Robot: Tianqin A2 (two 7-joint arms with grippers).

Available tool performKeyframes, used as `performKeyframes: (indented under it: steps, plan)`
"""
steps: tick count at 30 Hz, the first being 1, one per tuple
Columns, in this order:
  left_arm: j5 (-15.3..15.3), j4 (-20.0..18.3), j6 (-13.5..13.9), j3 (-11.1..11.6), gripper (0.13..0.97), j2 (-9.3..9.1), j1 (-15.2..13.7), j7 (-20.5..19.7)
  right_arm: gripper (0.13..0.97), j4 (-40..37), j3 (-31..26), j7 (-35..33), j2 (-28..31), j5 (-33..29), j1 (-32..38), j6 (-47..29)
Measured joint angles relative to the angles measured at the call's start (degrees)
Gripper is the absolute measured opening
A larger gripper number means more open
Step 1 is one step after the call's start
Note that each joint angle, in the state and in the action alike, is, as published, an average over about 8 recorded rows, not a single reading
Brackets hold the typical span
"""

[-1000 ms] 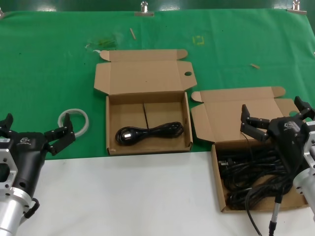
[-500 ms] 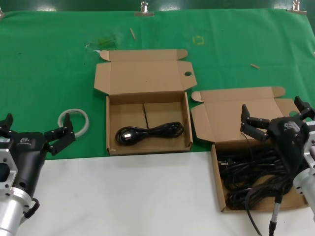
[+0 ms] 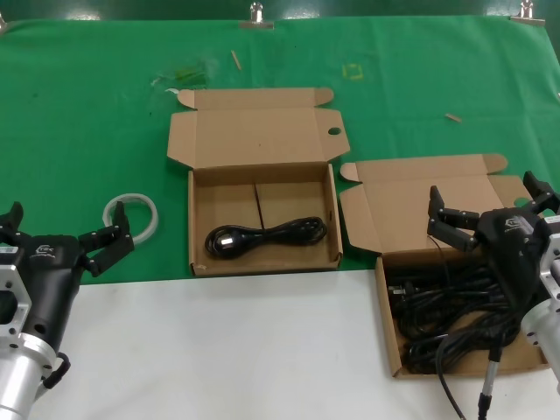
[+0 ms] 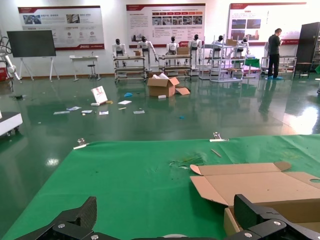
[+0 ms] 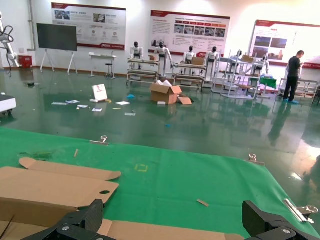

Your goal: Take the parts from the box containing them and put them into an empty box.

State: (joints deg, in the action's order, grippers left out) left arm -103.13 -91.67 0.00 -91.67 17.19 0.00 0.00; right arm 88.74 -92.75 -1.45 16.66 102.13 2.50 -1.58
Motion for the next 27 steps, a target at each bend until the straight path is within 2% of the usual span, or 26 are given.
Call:
performKeyframes:
  steps: [27]
  plan:
    - [0.0, 0.0, 0.0, 0.0, 0.966, 0.0, 0.0, 0.0, 0.966, 0.0, 0.0, 0.0, 0.0, 0.0, 0.0, 0.0]
